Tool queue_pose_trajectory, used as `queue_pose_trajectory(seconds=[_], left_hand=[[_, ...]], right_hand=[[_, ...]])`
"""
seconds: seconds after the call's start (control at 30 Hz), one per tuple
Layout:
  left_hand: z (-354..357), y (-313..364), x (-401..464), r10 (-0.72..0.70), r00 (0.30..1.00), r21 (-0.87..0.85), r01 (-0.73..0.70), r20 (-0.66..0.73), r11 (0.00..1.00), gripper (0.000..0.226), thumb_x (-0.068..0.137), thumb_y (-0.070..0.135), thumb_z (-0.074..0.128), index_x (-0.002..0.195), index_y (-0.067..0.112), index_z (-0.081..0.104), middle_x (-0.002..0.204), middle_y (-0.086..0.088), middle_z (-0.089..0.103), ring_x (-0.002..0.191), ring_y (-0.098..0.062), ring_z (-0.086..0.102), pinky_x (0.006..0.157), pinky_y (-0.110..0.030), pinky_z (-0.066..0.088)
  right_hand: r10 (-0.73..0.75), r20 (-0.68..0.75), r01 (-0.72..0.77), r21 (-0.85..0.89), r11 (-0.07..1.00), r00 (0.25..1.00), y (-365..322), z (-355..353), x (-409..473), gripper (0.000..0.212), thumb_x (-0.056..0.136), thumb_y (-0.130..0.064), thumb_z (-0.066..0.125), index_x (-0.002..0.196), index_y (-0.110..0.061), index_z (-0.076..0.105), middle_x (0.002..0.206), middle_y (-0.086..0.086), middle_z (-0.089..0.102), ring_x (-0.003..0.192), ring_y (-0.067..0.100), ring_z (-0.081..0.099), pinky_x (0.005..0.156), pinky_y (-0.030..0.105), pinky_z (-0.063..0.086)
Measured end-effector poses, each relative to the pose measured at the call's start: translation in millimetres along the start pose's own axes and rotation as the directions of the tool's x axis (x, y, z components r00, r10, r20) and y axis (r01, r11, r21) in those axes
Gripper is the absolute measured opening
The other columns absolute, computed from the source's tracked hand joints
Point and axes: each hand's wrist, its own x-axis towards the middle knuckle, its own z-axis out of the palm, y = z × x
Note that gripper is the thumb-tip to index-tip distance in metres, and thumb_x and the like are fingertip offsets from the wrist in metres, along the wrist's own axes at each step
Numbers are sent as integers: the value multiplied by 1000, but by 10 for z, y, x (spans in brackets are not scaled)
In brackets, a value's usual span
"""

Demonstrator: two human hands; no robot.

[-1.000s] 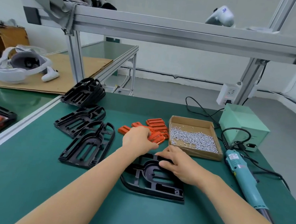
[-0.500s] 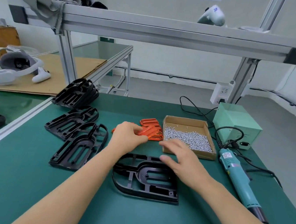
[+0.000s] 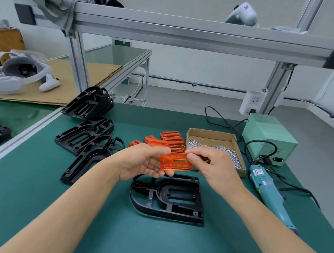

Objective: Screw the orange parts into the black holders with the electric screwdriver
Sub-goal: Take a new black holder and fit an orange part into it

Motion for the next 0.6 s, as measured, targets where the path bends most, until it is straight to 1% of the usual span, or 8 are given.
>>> queue_pose_trajectory(seconds=[0.1,0.2,0.27,0.33,0.37,0.47,0.53,0.6], left_hand=[[10,-79,-23,34,998,39,-32,-58,999,34,92,34,56,98,4,70,84,-15,72,60,-14,59,55,-20,50],[-14,-168,-58,107,975,158,-77,-193,984,26,92,28,58,86,9,74,82,-7,74,59,-9,54,53,-16,44],[-28,-232,-83,192,936,265,-113,-294,958,18,90,25,62,82,16,76,81,0,75,62,-6,55,62,-16,43],[-17,-292,-113,264,901,306,-158,-345,939,11,86,21,67,80,21,76,82,6,75,74,-1,64,76,-18,44],[0,-321,-133,291,890,327,-175,-352,929,11,85,19,69,80,25,76,84,9,74,79,2,65,80,-17,43],[49,-391,-182,344,883,453,-177,-319,874,17,83,21,69,85,38,74,92,17,71,78,12,59,78,-14,39],[80,-414,-207,367,896,516,-196,-252,834,22,83,22,69,91,42,71,101,28,65,96,18,53,87,-9,33],[124,-428,-221,385,904,570,-220,-185,792,29,82,21,69,95,47,67,108,31,60,107,18,48,94,-10,30]], right_hand=[[145,78,-153,111,982,986,25,-23,-35,11,90,-10,66,91,-14,76,66,-9,67,52,0,52,55,16,46],[265,126,-284,165,945,956,68,-62,-87,14,89,-9,67,81,-17,74,62,-10,67,53,3,55,52,19,47],[336,147,-360,195,912,930,109,-95,-127,15,89,-10,68,76,-18,73,62,-7,67,53,7,55,51,20,47],[397,166,-425,211,880,903,142,-118,-167,16,87,-10,70,73,-17,73,62,-4,67,51,9,54,50,21,47],[423,175,-454,212,866,889,154,-122,-185,17,87,-10,70,72,-16,73,61,-3,67,50,8,54,48,21,47],[488,198,-522,189,832,850,177,-124,-229,19,87,-10,70,69,-15,73,61,-1,68,47,6,52,45,20,45],[509,213,-542,150,827,834,183,-127,-247,17,88,-12,69,72,-15,74,63,1,70,47,6,52,44,20,44],[508,222,-538,105,836,832,179,-124,-257,17,89,-14,68,74,-16,75,64,0,70,47,5,51,44,19,43]])
